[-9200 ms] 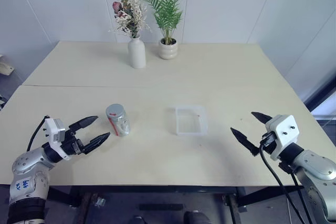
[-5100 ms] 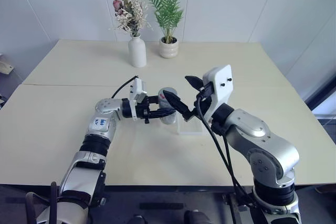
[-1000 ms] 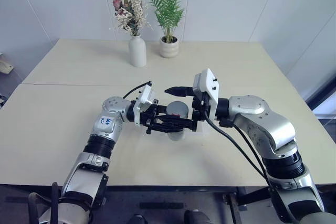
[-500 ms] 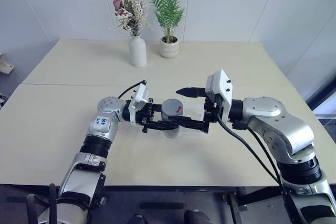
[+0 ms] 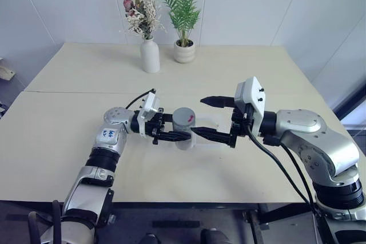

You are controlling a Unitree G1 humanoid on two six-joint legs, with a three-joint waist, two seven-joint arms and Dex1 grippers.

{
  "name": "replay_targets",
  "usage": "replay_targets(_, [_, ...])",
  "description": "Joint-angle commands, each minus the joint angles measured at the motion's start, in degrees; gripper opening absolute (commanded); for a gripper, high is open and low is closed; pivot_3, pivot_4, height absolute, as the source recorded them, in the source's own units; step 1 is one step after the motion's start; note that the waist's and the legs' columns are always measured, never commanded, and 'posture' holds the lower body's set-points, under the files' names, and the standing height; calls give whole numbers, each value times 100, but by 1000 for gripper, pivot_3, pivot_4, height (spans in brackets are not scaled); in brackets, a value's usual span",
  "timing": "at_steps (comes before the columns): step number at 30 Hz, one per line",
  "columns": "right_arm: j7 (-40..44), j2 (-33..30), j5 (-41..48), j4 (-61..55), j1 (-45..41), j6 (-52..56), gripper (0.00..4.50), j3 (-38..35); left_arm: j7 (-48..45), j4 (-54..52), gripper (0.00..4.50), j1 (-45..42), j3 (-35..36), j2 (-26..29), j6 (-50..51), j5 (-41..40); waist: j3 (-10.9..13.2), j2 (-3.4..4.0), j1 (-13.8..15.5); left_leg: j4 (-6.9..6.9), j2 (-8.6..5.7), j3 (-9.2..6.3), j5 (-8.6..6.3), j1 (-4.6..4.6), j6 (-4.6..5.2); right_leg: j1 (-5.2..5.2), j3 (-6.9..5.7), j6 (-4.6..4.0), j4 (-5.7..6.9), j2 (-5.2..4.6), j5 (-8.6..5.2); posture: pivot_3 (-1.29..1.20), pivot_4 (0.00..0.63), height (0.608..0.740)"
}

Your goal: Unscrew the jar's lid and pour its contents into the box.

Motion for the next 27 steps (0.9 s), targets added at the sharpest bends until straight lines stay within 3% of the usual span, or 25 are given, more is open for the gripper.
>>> replay_targets(1, [-154, 201, 220, -254, -160, 7, 4467, -33, -157, 26, 2055, -183, -24, -86, -109, -32, 0, 0, 1, 0, 0, 0, 0, 0, 0, 0, 0, 0, 1, 0, 0, 0, 150, 740])
replay_targets(15, [-93, 685, -401, 392, -500, -453, 4467, 758, -292, -120, 2055, -230, -275, -211, -167, -37, 0, 0, -5, 0, 0, -1, 0, 0, 0, 0, -1, 0, 1, 0, 0, 0, 150, 740])
replay_targets(27, [-8, 795, -721, 877, -705, -767, 4467, 824, -270, -403, 2055, -109, -326, -216, -45, -113, 0, 0, -2, 1, 0, -1, 0, -1, 0, -1, -1, 0, 2, 0, 0, 0, 150, 740])
